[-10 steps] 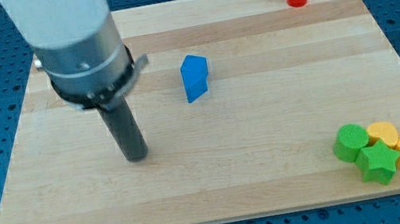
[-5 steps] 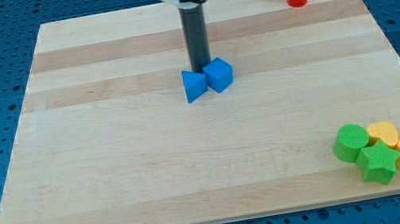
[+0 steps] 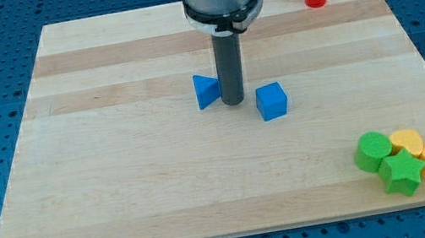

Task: Move the blue cube into group of blocks

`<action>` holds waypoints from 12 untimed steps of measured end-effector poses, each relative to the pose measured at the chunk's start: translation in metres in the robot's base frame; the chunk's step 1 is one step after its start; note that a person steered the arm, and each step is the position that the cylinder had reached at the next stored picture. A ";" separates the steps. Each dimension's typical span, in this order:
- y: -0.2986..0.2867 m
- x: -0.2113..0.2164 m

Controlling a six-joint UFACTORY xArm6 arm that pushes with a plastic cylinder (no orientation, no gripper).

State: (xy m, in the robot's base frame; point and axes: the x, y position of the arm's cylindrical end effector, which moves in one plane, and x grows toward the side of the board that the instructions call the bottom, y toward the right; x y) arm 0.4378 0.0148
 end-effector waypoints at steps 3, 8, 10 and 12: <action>0.086 0.007; 0.063 0.028; 0.127 0.024; 0.171 0.013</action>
State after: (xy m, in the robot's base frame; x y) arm 0.4508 0.1861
